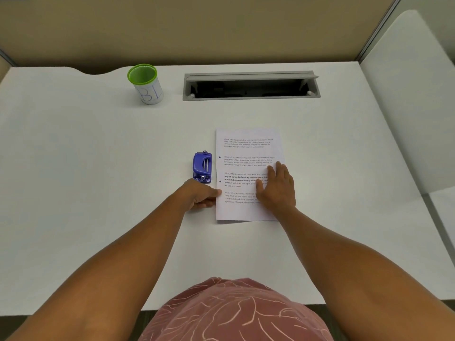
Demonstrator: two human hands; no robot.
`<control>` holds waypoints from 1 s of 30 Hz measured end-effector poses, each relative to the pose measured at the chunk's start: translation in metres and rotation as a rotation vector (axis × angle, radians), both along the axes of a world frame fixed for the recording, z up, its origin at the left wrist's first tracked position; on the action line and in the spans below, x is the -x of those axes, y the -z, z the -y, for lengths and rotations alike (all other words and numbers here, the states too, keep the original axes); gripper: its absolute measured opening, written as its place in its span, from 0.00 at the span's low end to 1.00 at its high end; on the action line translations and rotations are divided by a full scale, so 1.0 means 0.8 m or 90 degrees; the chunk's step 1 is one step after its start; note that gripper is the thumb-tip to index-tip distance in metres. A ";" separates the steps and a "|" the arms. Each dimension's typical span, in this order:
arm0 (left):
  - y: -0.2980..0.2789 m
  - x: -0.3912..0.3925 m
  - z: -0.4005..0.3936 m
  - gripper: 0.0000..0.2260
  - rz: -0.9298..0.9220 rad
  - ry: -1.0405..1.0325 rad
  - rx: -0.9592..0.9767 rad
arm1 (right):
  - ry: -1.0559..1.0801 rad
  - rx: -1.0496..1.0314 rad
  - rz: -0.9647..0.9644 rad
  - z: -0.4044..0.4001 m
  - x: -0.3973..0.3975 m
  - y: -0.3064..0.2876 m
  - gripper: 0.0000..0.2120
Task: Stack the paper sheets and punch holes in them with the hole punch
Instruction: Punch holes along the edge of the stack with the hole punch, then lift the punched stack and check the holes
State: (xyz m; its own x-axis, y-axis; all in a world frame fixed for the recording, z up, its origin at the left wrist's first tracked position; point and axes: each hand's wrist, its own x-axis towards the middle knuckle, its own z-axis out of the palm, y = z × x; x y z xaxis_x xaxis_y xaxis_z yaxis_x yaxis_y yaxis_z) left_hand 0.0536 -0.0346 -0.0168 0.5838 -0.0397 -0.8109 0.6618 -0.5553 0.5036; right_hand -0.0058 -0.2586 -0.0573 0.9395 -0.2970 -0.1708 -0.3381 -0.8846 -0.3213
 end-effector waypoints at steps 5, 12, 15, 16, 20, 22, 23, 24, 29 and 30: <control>0.000 0.001 0.019 0.13 0.000 0.022 0.058 | 0.006 -0.006 -0.006 0.009 0.010 0.000 0.29; 0.005 0.000 0.037 0.10 0.092 0.028 0.146 | 0.008 -0.029 -0.017 0.016 0.020 -0.003 0.31; 0.004 0.002 0.042 0.11 0.148 0.038 0.149 | 0.026 -0.065 -0.003 0.019 0.022 -0.007 0.32; 0.003 0.002 0.044 0.12 0.165 0.044 0.142 | 0.040 -0.081 0.006 0.020 0.022 -0.008 0.32; -0.005 0.003 0.045 0.12 0.211 0.052 0.132 | 0.106 -0.144 0.022 0.025 0.020 -0.017 0.33; -0.009 0.003 0.043 0.11 0.221 0.041 0.154 | 0.144 -0.172 0.041 0.026 0.017 -0.024 0.33; -0.010 0.003 0.042 0.11 0.224 0.034 0.167 | 0.165 -0.187 0.060 0.027 0.016 -0.027 0.32; -0.012 0.003 0.041 0.11 0.228 0.028 0.179 | 0.187 -0.204 0.079 0.027 0.014 -0.030 0.32; -0.023 0.002 0.034 0.12 0.252 0.029 0.233 | 0.318 -0.388 0.113 0.034 0.002 -0.044 0.33; -0.025 0.002 0.032 0.12 0.256 0.030 0.241 | 0.348 -0.438 0.114 0.036 0.001 -0.046 0.33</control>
State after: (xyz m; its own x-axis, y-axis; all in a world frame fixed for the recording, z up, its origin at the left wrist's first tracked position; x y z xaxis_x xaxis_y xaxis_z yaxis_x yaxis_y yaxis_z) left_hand 0.0523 -0.0605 0.0028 0.8347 -0.3184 -0.4493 0.3556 -0.3114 0.8812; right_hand -0.0063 -0.2874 -0.0203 0.7261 -0.5972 -0.3407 -0.5498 -0.2067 -0.8093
